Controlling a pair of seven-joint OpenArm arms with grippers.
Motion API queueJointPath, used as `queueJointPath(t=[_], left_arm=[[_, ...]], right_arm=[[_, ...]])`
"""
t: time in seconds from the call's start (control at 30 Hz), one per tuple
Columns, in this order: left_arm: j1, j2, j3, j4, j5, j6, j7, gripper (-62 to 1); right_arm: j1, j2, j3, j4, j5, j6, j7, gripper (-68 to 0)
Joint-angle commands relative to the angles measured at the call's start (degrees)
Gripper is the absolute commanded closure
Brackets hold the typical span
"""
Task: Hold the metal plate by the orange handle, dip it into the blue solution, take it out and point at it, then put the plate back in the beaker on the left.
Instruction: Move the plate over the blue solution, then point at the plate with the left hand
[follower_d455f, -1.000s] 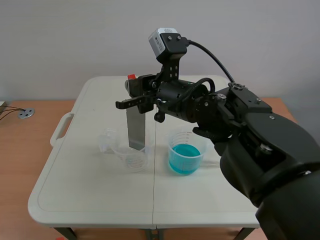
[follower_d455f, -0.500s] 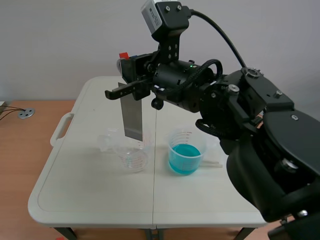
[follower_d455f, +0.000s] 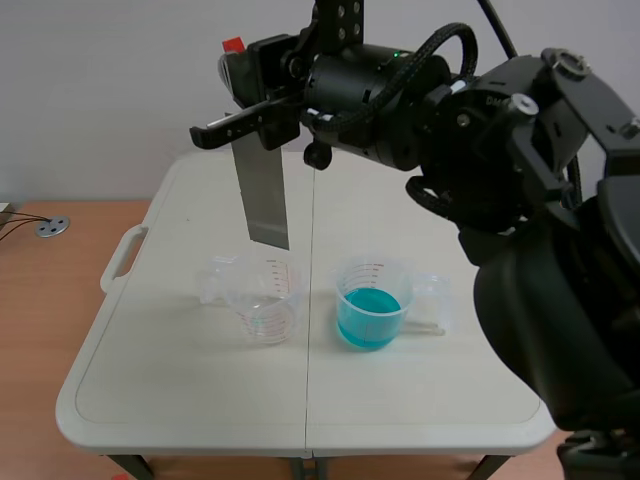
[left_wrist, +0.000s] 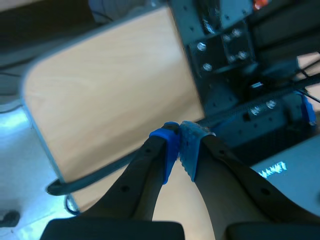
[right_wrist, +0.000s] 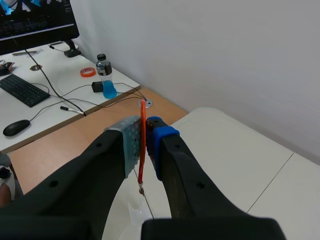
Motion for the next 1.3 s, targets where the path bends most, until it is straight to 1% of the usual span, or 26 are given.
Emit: queueJointPath(t=[0.0, 0.1, 0.2, 0.27, 0.4, 0.53, 0.63, 0.7, 0.8, 0.87, 1.07, 1.13, 1.17, 1.27], left_arm=[[0.63, -1.22, -1.68, 1.64, -0.17, -0.33, -0.66, -2.7], [0.63, -2.95, -3.98, 3.63, -0.37, -0.31, -1.84, -2.7], [0.66, -5.03, -6.86, 5.81, -0.83, -0.33, -1.99, -2.7], [0.76, -6.49, -8.76, 7.19, -2.54, -0.33, -1.97, -2.7], [0.81, -9.38, -12.26, 9.75, -5.33, -0.50, -1.97, -2.7], [0.79, -11.06, -16.55, 12.83, -5.38, -0.50, -1.99, -2.7], [0.79, -11.89, -20.33, 15.78, -5.42, -0.50, -2.10, -2.7], [0.79, -12.22, -22.93, 17.90, -5.57, -0.48, -3.21, -2.7], [0.79, -13.25, -26.12, 20.65, -5.57, -0.50, -5.68, -2.7], [0.79, -14.43, -27.26, 22.29, -5.55, -0.48, -7.56, -2.7], [0.61, -18.88, -27.39, 26.47, -5.55, -0.98, -13.86, -2.7], [0.20, -20.22, -27.23, 27.91, -5.55, -1.27, -15.39, -2.7], [-0.44, -20.63, -27.23, 28.59, -5.53, -1.70, -15.41, -2.7], [-3.21, -21.59, -26.93, 29.75, -5.29, -4.68, -15.26, -2.7]], right_arm=[[0.39, 0.72, 0.61, 2.32, 0.63, 0.31, 0.70, -1.1], [0.42, 1.57, 1.36, 4.28, 0.68, 1.53, 0.15, -1.1], [0.42, 2.36, 2.64, 6.05, 0.68, 2.21, -0.11, -1.1], [0.42, 3.04, 3.52, 6.97, 0.87, 2.86, -0.15, -1.1], [0.31, 4.31, 5.25, 8.46, 0.87, 3.04, -0.52, -1.1], [-0.37, 5.66, 7.08, 9.14, 1.38, 3.34, -0.50, -1.1], [-0.90, 6.73, 8.55, 9.16, 2.47, 4.94, -0.68, -1.1], [-1.46, 7.37, 9.55, 9.16, 3.17, 5.62, -0.68, -1.1], [-2.32, 8.66, 11.10, 9.18, 4.55, 5.81, -0.44, -1.1], [-2.60, 9.60, 12.17, 9.18, 5.09, 6.03, -0.46, -1.1], [-3.26, 12.90, 14.91, 9.20, 8.00, 6.19, -0.22, -1.1], [-3.39, 13.79, 15.72, 9.20, 8.92, 7.15, -0.24, -1.1], [-3.39, 14.19, 15.96, 9.20, 9.38, 7.50, -0.26, -1.1], [-3.39, 15.47, 16.46, 9.20, 10.21, 7.54, -0.24, -1.1]])
